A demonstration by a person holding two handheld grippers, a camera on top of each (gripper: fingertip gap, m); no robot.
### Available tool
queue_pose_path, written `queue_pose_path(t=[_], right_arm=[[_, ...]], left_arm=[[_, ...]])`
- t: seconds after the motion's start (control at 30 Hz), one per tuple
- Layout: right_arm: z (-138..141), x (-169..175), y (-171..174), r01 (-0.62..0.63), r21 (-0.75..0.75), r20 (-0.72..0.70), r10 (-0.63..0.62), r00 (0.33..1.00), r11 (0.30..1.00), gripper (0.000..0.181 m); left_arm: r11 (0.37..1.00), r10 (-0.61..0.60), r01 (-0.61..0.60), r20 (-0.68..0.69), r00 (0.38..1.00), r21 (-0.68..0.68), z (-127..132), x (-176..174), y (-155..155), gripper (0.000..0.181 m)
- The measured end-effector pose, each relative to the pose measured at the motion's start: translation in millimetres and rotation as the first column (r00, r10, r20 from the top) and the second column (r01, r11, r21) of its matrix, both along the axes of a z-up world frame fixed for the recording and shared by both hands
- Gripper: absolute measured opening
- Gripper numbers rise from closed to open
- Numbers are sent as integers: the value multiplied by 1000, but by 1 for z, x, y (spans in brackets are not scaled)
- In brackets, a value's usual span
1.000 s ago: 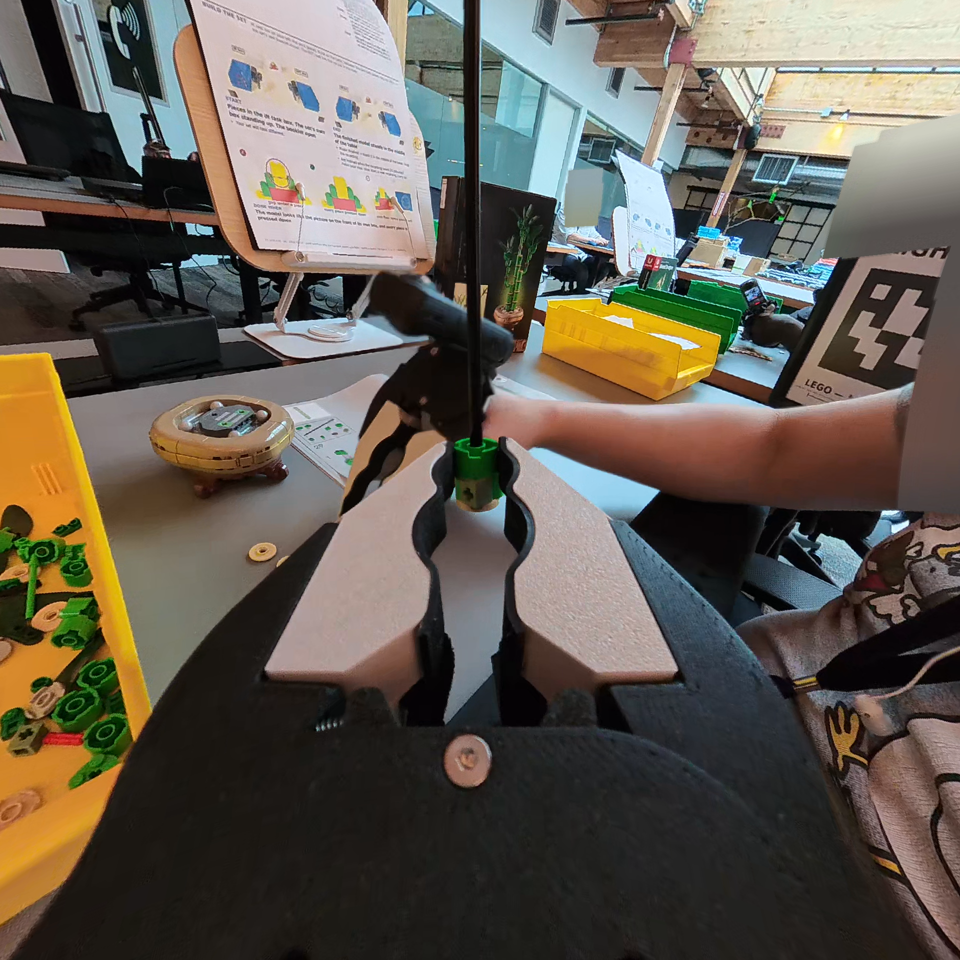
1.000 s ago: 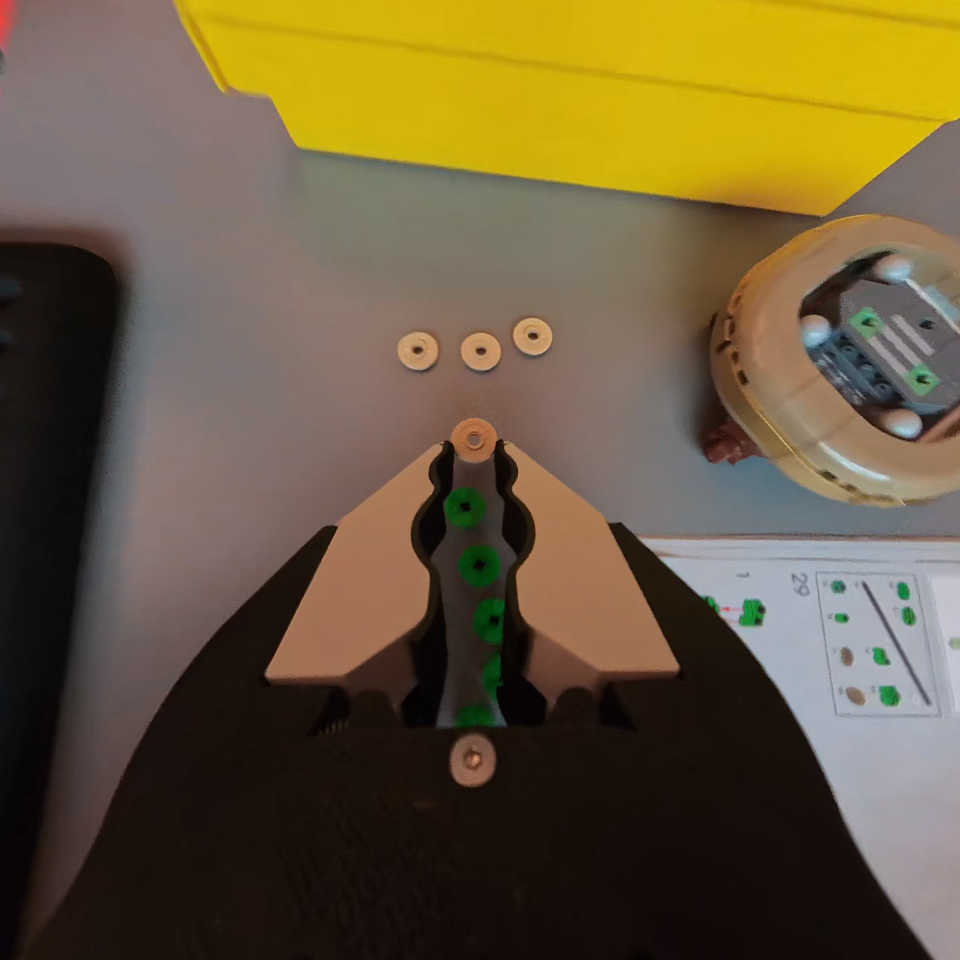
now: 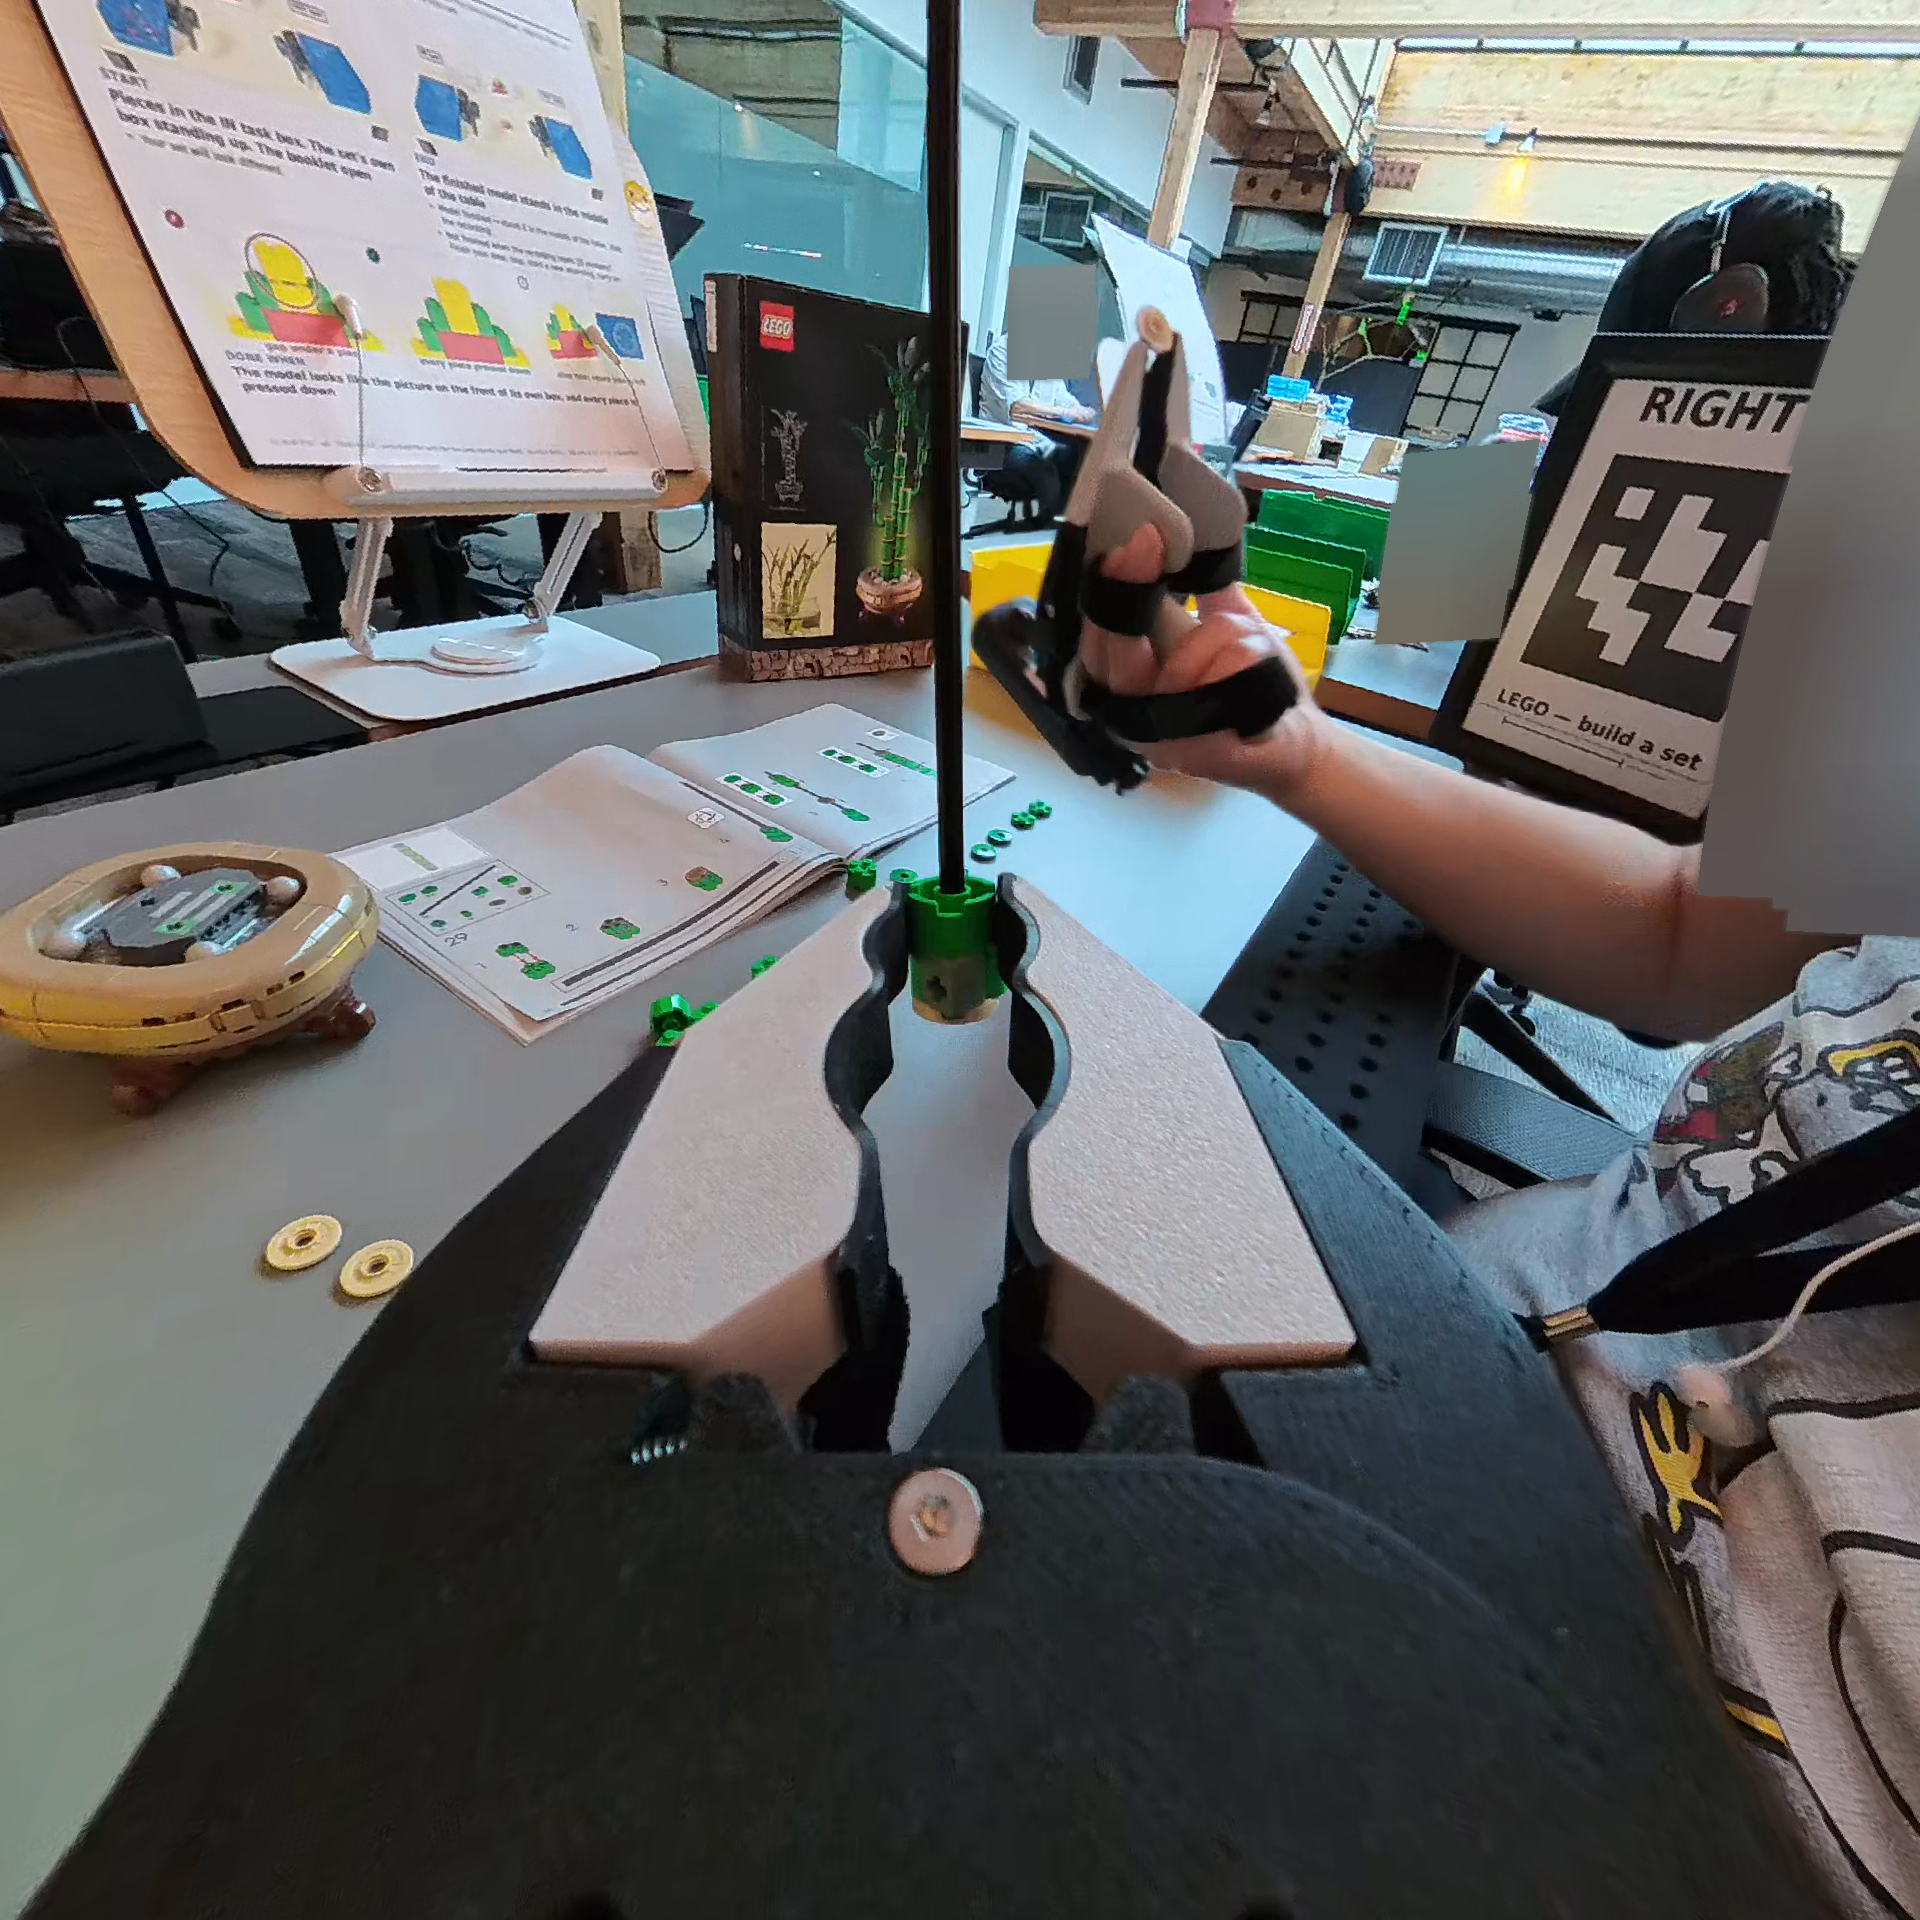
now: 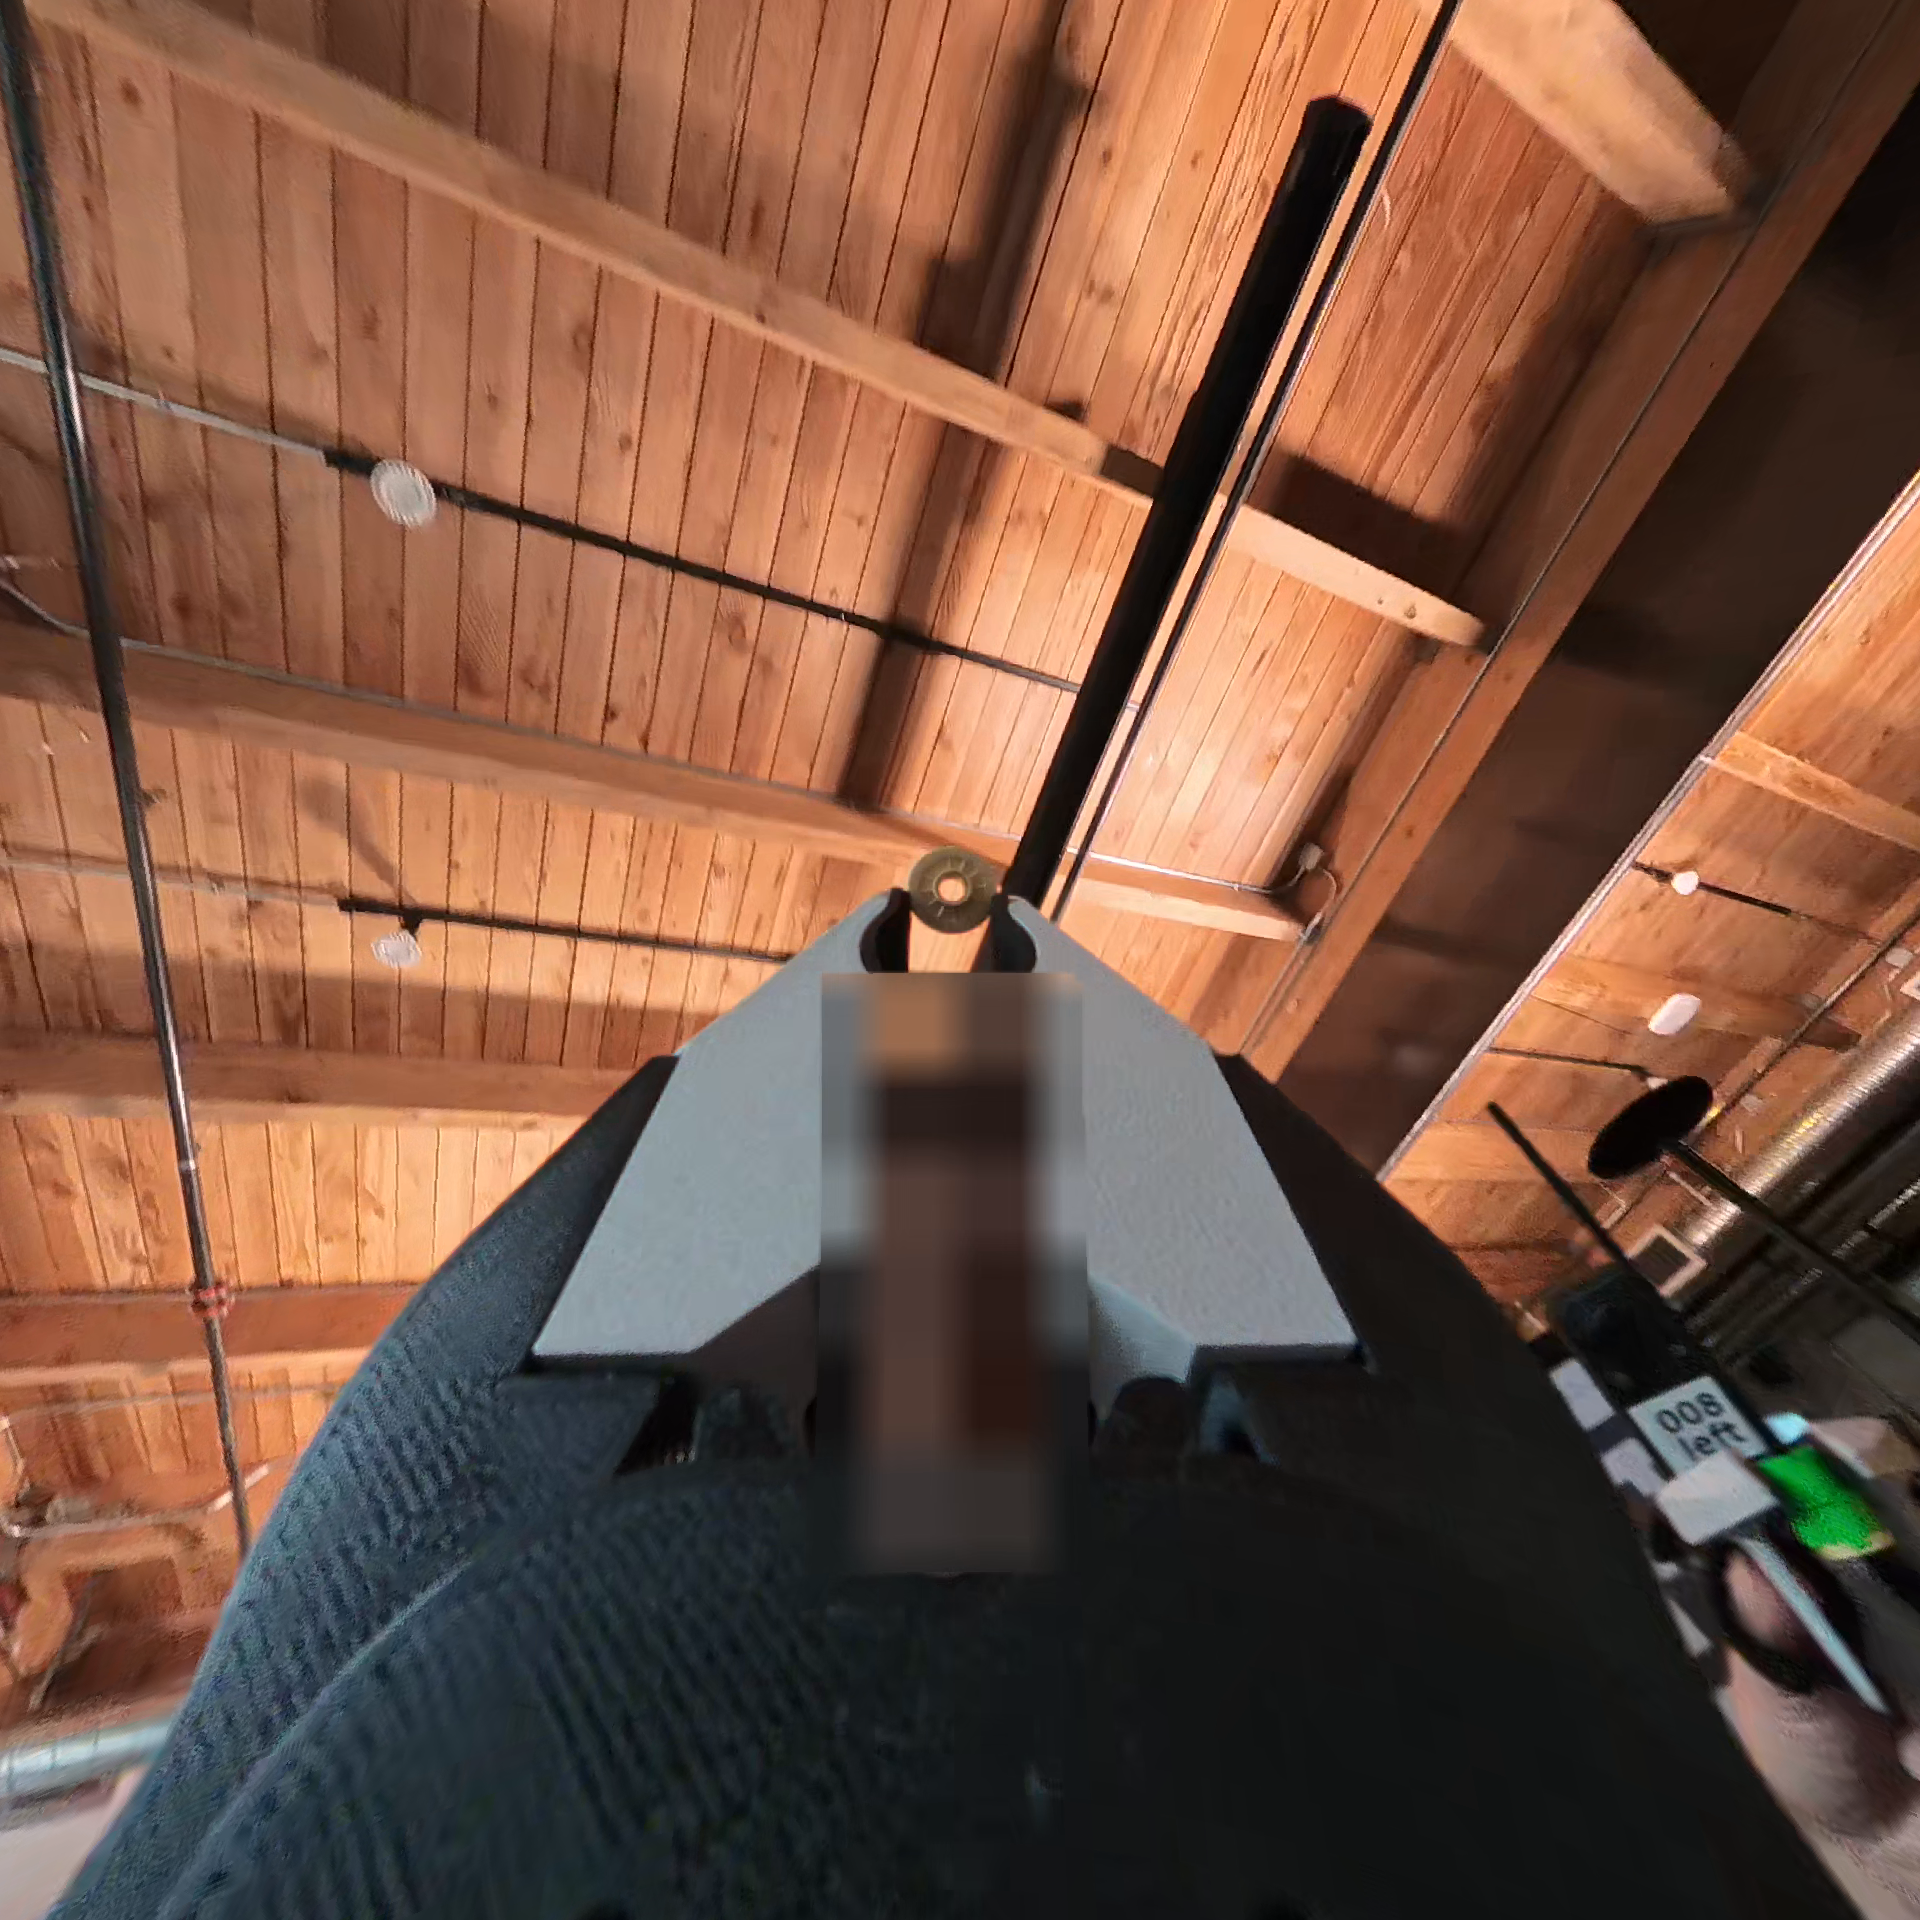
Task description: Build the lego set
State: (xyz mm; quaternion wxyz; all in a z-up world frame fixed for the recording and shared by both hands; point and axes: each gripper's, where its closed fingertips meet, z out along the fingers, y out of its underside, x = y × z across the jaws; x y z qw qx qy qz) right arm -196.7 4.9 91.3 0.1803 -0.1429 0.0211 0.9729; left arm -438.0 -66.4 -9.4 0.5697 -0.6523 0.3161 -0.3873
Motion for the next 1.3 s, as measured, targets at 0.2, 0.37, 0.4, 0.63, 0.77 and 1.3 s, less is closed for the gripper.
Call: queue_pose_path(t=[0.2,0.37,0.4,0.63,0.77,1.3], right_arm=[[-10,-7,-33,-34,-39,9,35,999,999,12],[-31,-45,-21,189,380,599,-396,696,906,13],[-45,-49,-10,209,522,681,-552,481,827,13],[-65,-31,7,-219,949,133,-917,-377,228,14],[-72,-33,2,-328,932,8,-913,-407,154,14],[6,-109,-49,-389,880,331,-939,88,274,14]], left_arm=[[1000,-9,9,-22,1000,5,0,5,-3,14],[1000,-11,11,-36,999,-3,-6,13,-1,14],[1000,-8,8,-44,999,-9,-10,14,0,14],[999,22,-30,-171,985,-44,-47,24,11,14],[999,-4,-4,-177,984,-45,-49,35,11,14],[991,-103,119,-206,973,66,-35,89,12,14]])
